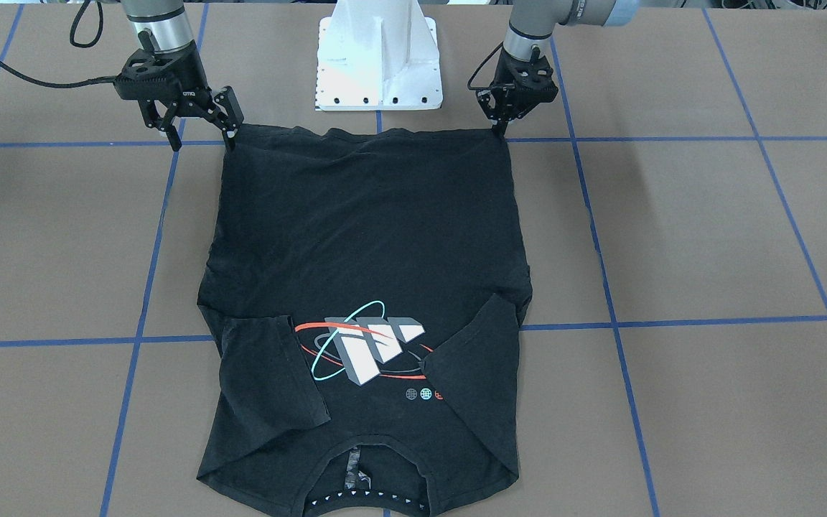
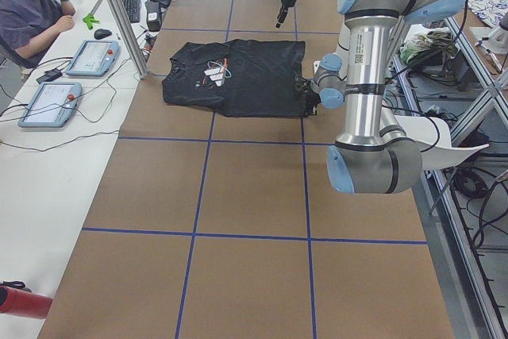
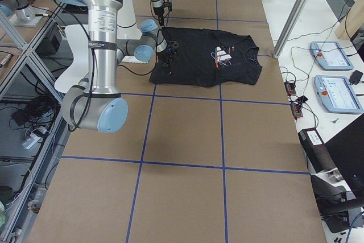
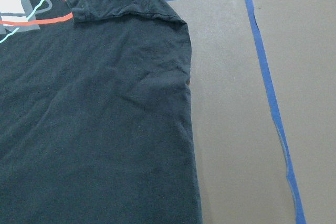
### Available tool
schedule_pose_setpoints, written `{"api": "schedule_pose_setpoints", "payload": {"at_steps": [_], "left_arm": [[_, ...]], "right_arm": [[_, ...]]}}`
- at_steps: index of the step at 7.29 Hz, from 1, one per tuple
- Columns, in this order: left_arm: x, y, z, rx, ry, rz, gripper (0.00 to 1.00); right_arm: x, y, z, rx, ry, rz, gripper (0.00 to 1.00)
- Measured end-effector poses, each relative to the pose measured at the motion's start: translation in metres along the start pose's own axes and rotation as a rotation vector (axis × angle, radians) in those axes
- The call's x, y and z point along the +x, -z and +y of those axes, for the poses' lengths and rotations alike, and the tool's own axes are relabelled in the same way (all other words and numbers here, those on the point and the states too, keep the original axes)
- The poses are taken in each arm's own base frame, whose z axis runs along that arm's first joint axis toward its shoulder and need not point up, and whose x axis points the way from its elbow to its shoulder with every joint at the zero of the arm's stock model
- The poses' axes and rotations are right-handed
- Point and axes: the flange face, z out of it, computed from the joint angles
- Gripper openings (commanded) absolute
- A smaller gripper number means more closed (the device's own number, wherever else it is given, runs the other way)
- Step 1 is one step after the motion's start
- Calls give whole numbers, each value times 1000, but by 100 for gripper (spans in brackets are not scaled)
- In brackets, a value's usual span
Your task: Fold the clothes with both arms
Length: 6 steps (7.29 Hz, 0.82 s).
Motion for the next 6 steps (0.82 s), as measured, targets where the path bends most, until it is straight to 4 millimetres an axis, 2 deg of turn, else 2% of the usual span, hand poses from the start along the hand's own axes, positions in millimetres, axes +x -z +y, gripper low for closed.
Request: {"api": "schedule_pose_setpoints", "payload": {"at_steps": [3,6], "left_arm": [[-5,6,-3,2,2,0,0],[4,16,-4,0,6,28,0]], "right_arm": [[-5,-1,12,3,3,-4,100],[-19,-4,59,35,-18,-23,100]]}}
